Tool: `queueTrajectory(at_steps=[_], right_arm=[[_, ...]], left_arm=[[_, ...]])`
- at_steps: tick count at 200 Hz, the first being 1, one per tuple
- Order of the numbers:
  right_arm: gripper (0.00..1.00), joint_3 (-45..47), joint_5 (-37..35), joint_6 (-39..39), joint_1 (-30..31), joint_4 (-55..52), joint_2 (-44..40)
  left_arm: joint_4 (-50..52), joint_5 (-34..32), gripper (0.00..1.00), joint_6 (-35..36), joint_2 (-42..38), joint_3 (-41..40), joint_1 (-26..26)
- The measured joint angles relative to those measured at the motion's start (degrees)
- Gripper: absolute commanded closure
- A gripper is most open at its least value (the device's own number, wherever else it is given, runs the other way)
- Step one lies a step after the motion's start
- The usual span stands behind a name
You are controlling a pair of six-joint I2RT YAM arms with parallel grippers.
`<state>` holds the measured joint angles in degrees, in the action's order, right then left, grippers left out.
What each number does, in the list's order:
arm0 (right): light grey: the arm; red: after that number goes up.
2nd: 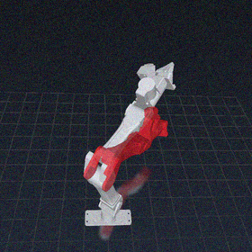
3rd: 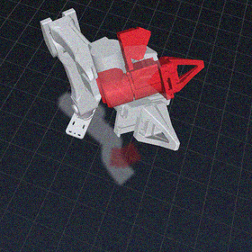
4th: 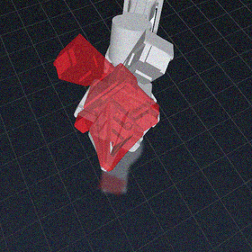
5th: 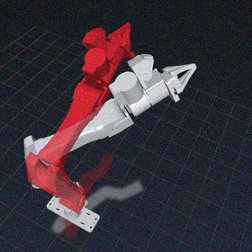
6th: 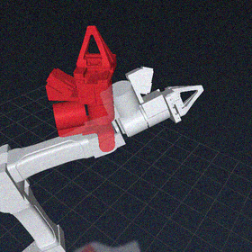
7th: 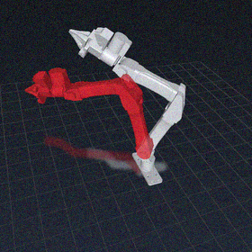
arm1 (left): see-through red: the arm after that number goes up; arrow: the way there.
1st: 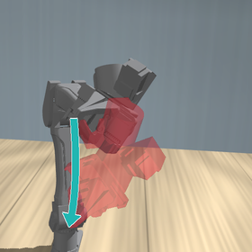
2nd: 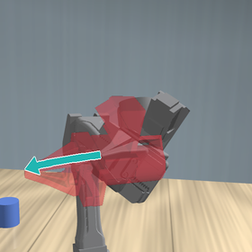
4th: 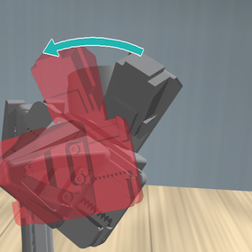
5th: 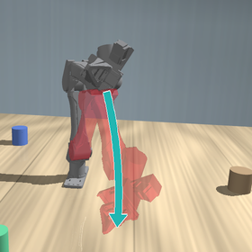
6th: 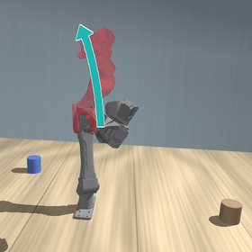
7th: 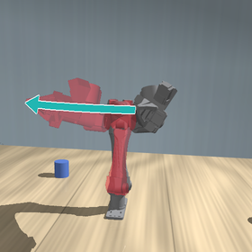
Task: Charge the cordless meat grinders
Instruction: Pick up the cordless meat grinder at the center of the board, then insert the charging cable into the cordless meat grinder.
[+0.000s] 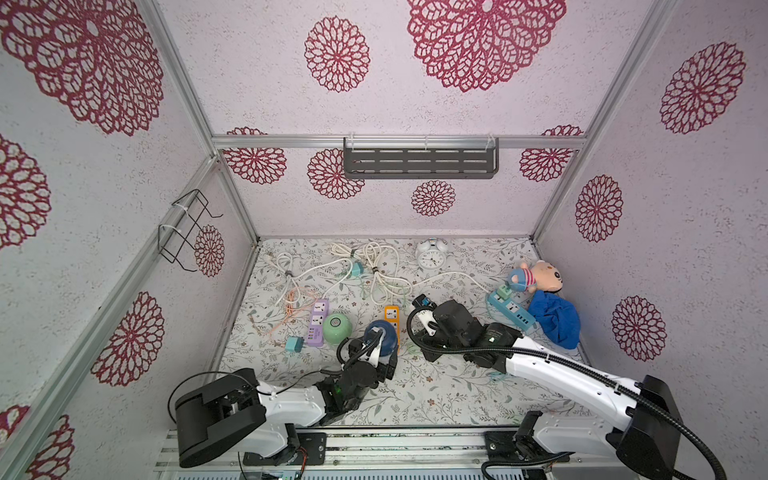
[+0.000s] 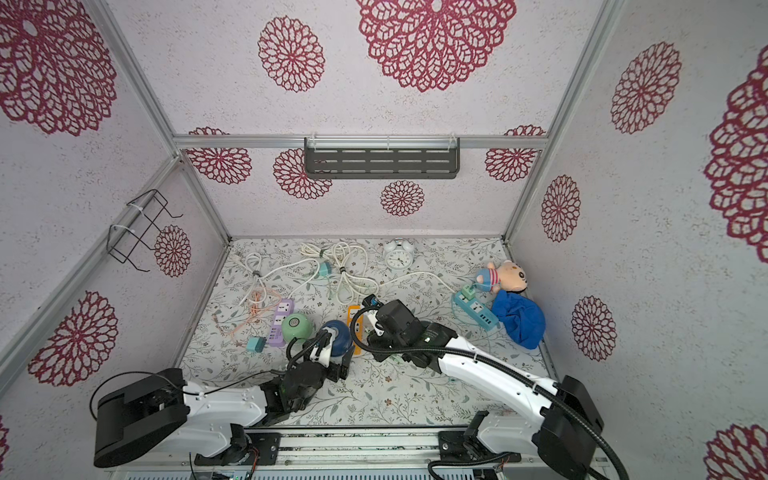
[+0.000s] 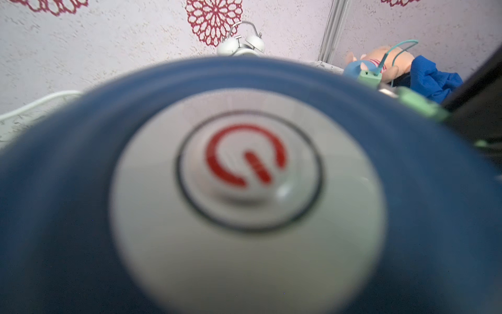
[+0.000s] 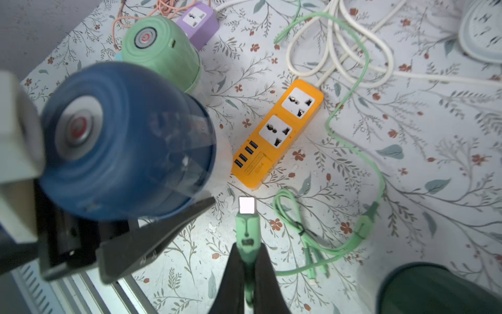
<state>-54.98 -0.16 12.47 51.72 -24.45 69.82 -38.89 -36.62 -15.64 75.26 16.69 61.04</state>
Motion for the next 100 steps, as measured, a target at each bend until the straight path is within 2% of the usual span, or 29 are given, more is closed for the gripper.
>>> queueTrajectory(at_steps=[41,100], right_arm=[[1.0,-5.5,-0.1,-3.9,0.0,-5.5,-0.3],[1.0,-10.4,2.5,-6.9,0.0,-8.8,0.0]], left_arm=[[10.4,5.1,0.18,4.8,-4.6,6.0,-4.5],[16.9,8.2,0.18,9.9,-5.9,9.0,-7.4]])
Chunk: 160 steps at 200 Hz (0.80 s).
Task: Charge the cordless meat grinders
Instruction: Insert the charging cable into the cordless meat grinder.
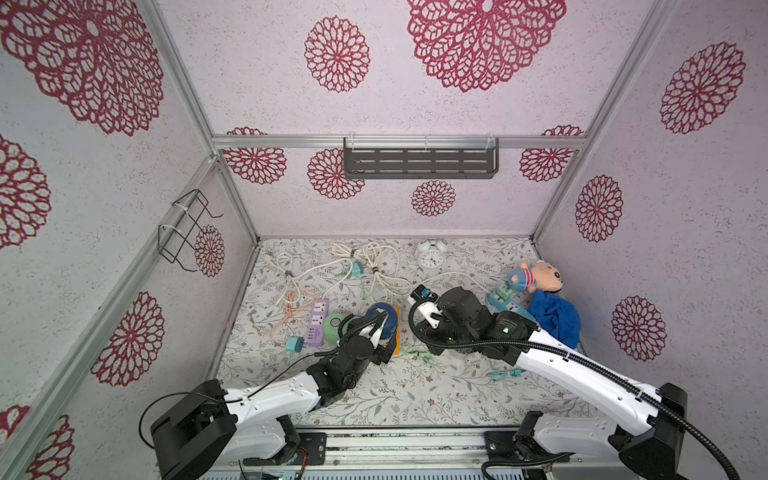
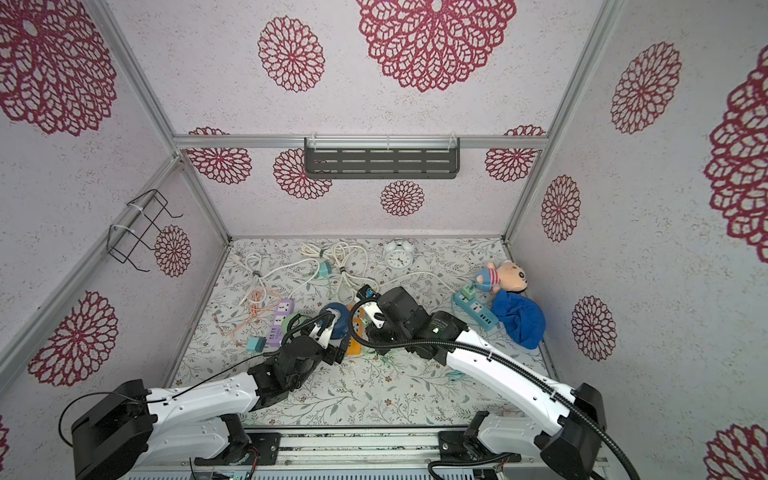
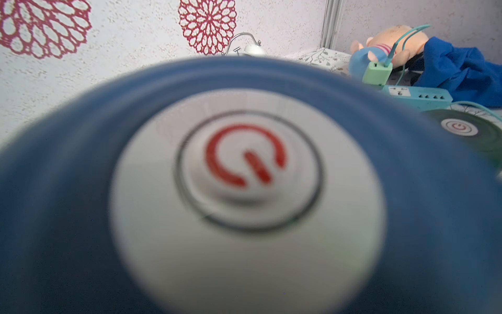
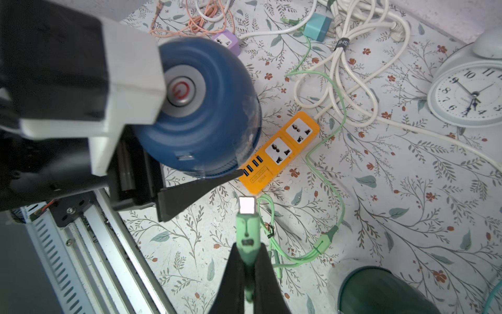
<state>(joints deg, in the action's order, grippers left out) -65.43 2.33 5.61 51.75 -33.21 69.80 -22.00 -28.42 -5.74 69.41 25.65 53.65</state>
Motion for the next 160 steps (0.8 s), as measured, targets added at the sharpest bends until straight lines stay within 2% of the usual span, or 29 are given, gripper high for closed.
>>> queueTrajectory(at_steps=[74,160], right_arm=[[1.0,-3.1,2.9,-0.7,0.0,-0.1,4.3],[1.0,-3.1,5.8,-0.5,0.1,1.8,5.2]], left_arm=[[1.4,1.0,0.18,4.6,-0.1,2.3,-2.2],[1.8,1.2,0.18,7.5,-0.9,2.3,-2.7]])
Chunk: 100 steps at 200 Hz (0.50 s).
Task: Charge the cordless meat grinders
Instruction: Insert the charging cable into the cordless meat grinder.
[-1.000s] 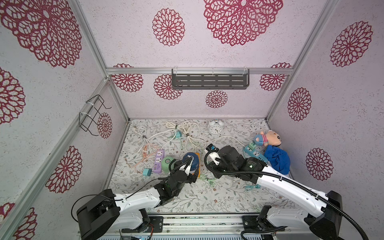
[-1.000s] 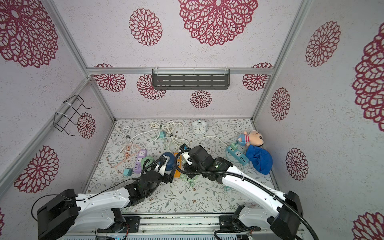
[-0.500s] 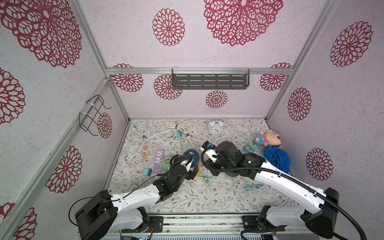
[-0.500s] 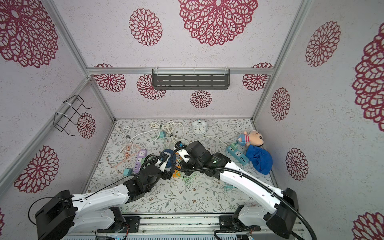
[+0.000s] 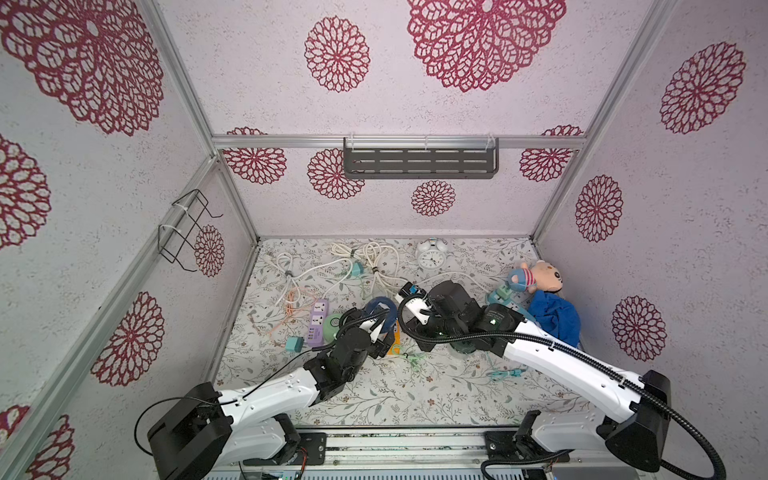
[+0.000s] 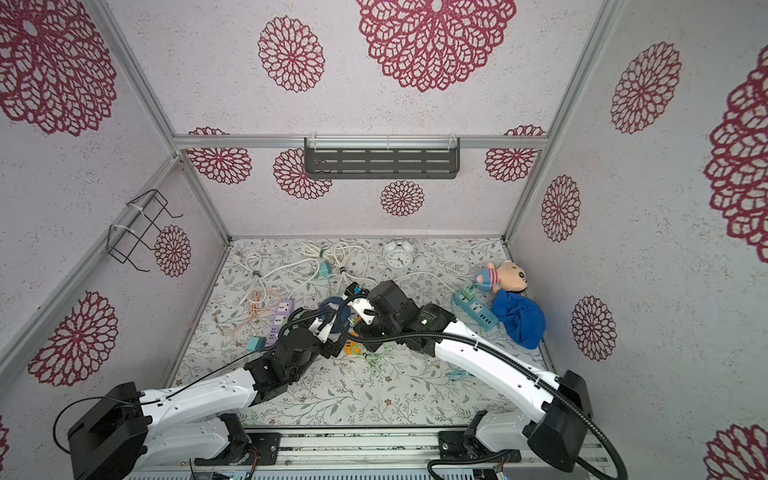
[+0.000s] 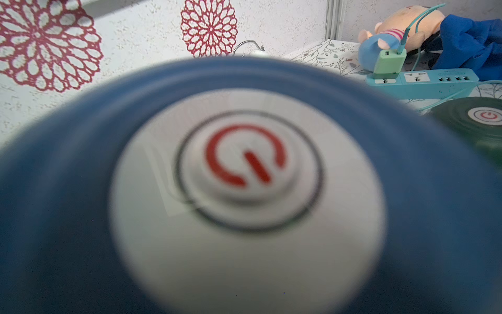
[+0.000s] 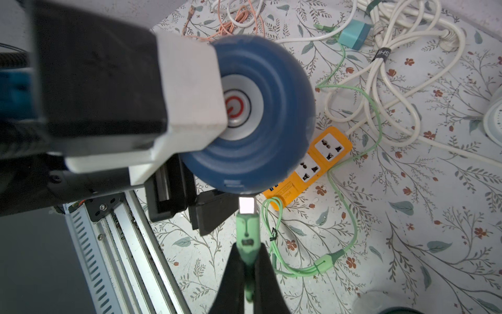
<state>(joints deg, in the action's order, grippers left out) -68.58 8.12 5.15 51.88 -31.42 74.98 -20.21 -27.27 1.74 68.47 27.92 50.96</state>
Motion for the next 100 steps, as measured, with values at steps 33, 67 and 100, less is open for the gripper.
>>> queueTrajectory(at_steps=[33,67,100], right_arm=[[1.0,0.0,0.8,0.0,0.0,0.3,0.7],[1.0,0.0,1.2,0.4,0.0,0.4,1.0],[1.0,0.0,1.2,0.4,0.0,0.7,1.0]], left_arm=[[0.0,0.0,0.18,0.4,0.0,0.0,-0.1],[0.0,0.0,0.18,0.8,-0.1,0.0,-0.1],[0.0,0.0,0.19,1.3,-0.4,0.0,-0.2]])
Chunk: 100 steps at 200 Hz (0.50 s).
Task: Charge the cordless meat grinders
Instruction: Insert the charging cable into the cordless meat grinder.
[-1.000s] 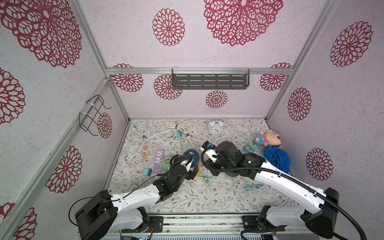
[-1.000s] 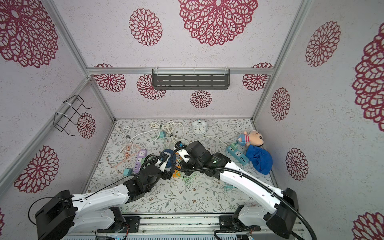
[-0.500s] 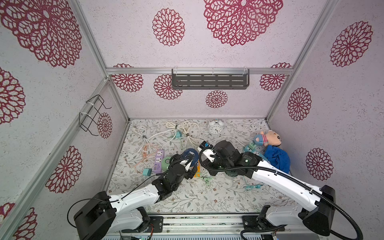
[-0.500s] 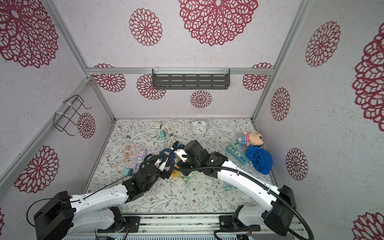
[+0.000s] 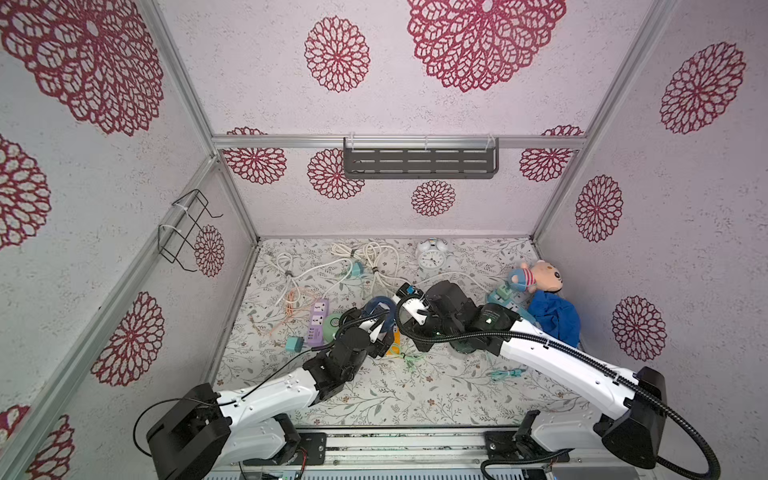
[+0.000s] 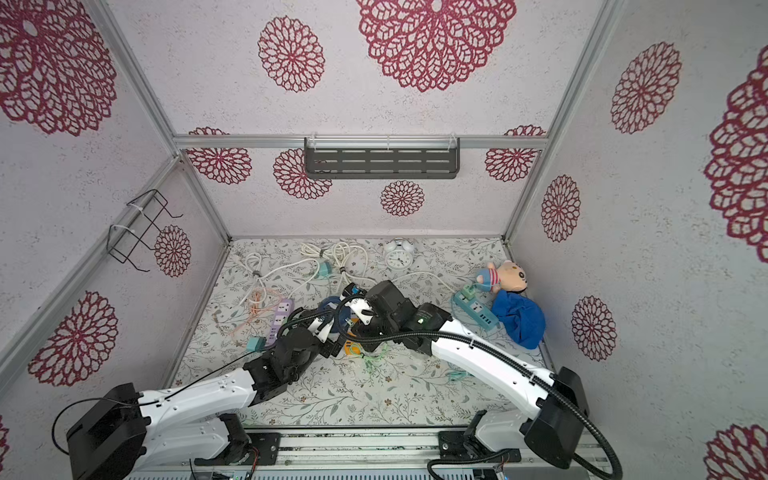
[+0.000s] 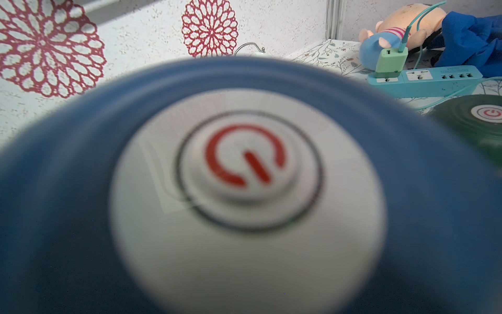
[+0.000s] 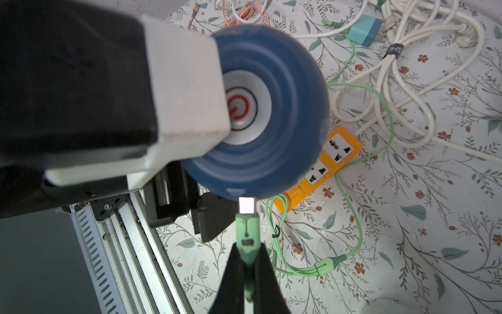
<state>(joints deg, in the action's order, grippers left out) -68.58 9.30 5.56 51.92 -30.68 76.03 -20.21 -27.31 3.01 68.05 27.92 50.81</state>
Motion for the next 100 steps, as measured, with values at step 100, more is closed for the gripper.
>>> queueTrajectory(at_steps=[100], right_arm=[[1.0,0.0,0.6,0.0,0.0,0.4,0.6]], left_arm=[[0.6,-0.1,0.18,0.3,-0.2,0.0,-0.2]])
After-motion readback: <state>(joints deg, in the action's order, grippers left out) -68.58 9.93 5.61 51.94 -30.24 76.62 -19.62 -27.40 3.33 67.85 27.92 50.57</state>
